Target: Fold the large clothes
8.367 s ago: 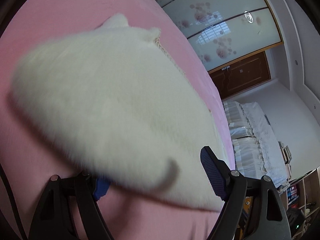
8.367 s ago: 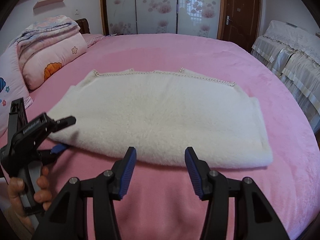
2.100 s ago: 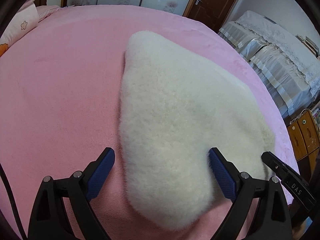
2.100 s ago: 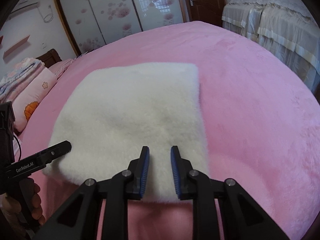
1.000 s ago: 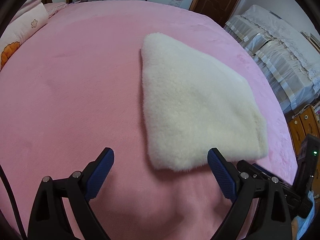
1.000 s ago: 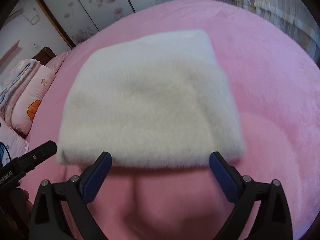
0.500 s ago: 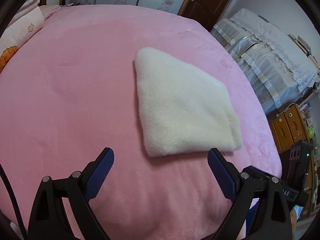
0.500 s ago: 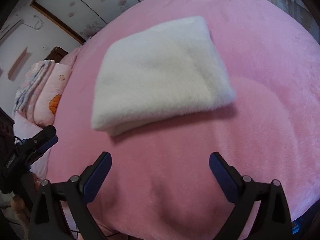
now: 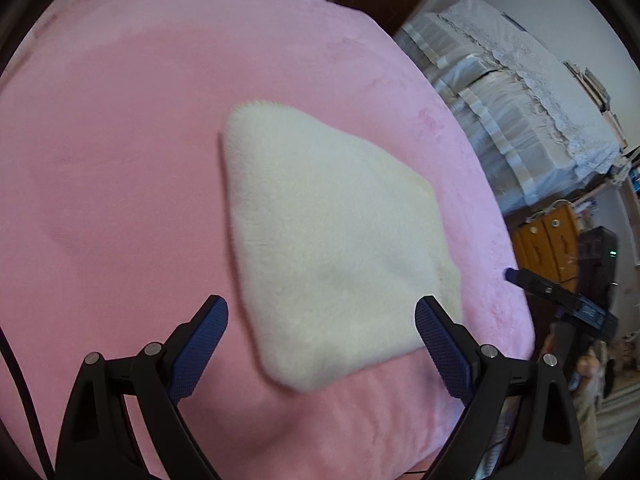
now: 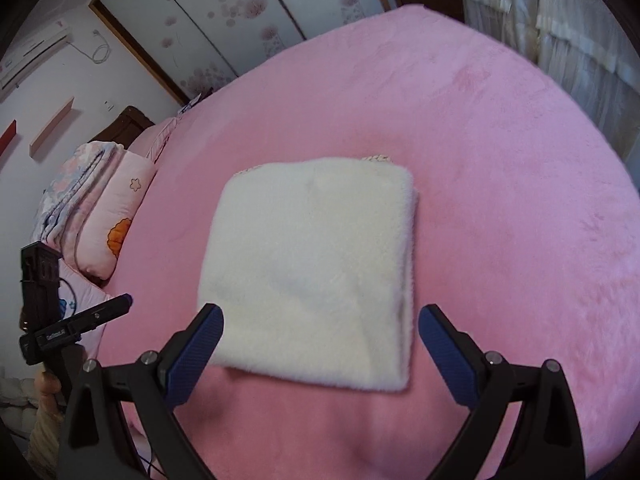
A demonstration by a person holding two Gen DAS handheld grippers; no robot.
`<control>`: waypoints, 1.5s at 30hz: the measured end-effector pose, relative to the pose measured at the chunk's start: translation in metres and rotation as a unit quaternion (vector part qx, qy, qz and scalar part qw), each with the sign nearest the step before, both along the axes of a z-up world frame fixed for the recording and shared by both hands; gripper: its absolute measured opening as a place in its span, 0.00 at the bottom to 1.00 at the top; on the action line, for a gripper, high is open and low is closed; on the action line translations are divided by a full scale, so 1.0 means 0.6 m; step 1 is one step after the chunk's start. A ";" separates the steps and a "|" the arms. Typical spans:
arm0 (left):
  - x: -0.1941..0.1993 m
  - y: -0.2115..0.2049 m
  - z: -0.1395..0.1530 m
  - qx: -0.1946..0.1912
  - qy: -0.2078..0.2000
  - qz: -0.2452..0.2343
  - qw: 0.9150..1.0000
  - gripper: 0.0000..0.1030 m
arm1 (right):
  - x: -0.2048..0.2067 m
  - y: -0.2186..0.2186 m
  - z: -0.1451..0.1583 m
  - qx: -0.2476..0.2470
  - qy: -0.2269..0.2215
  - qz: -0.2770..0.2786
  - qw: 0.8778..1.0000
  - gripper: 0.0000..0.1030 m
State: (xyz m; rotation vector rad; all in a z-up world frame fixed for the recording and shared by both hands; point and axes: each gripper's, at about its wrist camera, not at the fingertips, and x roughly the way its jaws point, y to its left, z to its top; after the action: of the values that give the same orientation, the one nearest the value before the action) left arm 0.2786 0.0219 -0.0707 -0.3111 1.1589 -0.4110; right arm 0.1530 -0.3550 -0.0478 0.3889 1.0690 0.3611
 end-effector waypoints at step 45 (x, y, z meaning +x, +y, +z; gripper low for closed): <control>0.101 -0.064 -0.163 -0.003 0.053 0.020 0.998 0.73 | 0.155 0.059 -0.170 0.134 0.041 0.091 0.986 0.48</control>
State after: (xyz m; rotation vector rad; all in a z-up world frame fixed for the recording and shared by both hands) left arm 0.3389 -0.0165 -0.1686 -0.3642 1.2526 -0.3667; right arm 0.2461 -0.3198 -0.1498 0.5520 1.1437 0.6610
